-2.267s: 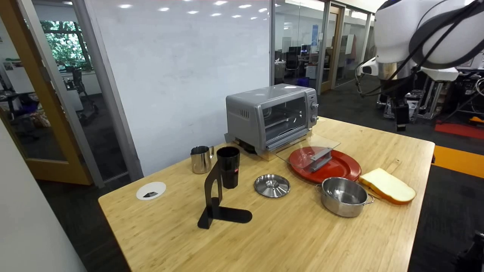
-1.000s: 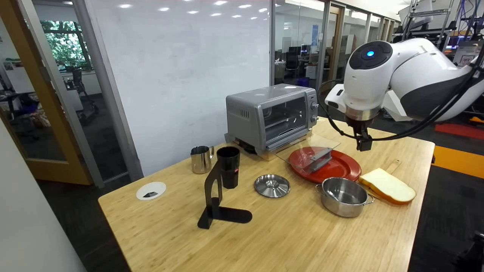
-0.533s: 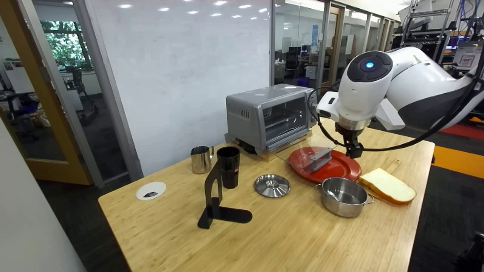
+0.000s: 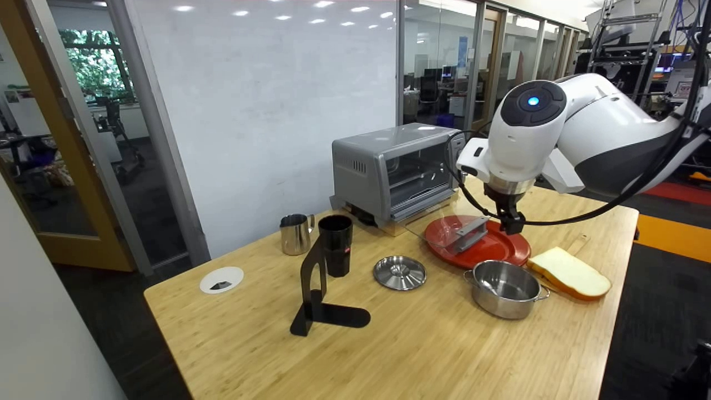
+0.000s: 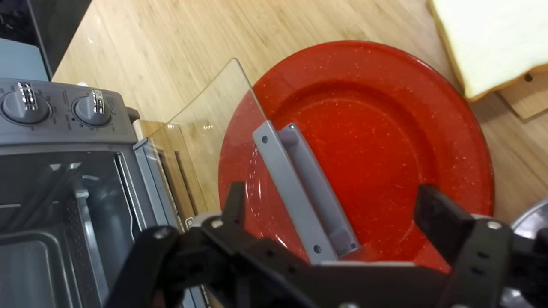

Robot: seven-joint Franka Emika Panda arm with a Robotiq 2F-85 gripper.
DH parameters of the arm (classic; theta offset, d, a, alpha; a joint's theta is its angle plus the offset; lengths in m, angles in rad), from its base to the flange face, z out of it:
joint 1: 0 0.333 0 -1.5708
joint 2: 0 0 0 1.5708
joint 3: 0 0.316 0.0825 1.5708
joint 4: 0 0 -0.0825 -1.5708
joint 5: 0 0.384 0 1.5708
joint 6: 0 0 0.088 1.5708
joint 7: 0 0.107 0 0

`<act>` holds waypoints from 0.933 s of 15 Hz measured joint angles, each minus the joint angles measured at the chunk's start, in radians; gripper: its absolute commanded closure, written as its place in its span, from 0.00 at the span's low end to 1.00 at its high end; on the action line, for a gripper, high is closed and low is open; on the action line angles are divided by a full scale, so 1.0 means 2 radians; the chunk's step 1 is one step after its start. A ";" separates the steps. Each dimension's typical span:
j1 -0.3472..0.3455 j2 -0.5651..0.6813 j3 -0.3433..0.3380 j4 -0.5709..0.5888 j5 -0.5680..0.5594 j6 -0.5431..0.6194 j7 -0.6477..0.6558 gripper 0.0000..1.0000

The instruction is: Close the microwave

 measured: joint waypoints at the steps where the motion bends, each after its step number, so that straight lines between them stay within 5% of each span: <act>1: 0.000 0.000 0.000 0.000 0.000 0.000 0.000 0.00; 10: -0.001 0.003 0.000 0.004 0.002 0.012 -0.025 0.00; 14: 0.001 0.038 0.005 0.049 0.005 0.017 -0.059 0.00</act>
